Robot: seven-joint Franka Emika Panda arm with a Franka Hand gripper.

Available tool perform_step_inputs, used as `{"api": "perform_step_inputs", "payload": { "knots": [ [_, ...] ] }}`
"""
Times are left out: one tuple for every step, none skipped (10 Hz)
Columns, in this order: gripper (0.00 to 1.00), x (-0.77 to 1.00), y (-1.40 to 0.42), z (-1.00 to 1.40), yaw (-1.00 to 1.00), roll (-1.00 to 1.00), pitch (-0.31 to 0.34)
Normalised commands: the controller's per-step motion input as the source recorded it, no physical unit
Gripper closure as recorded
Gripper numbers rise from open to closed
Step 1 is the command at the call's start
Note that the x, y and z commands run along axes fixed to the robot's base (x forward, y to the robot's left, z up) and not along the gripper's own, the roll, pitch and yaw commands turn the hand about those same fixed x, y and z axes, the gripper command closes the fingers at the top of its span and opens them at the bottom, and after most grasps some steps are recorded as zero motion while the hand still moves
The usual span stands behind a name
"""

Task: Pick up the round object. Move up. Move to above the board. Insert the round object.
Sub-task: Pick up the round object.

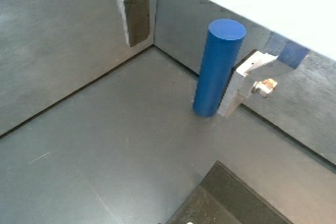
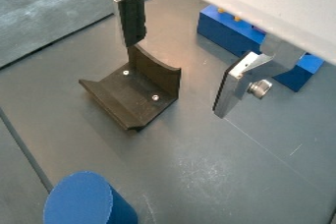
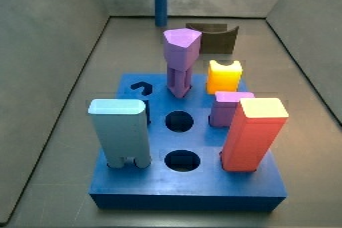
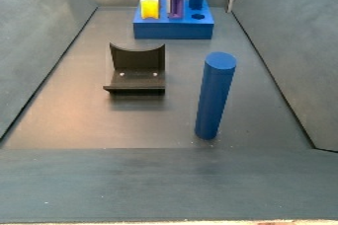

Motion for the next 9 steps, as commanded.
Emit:
{"api": "perform_step_inputs", "payload": {
  "knots": [
    [0.00, 0.00, 0.31, 0.00, 0.08, 0.00, 0.000],
    [0.00, -0.18, 0.74, -0.04, 0.17, 0.00, 0.000],
    [0.00, -0.20, 0.90, -0.09, 0.10, -0.01, 0.000],
    [0.00, -0.15, 1.00, -0.10, 0.03, -0.03, 0.030],
    [0.00, -0.19, 1.00, -0.21, 0.00, -0.04, 0.021],
    [0.00, -0.14, 0.89, -0.37, 0.00, -0.12, 0.013],
    [0.00, -0.12, 0.82, -0.47, -0.01, -0.16, 0.040],
    [0.00, -0.08, 0.78, -0.47, -0.05, -0.17, 0.044],
    [0.00, -0.05, 0.77, -0.38, -0.05, -0.21, 0.029]
  ]
}}
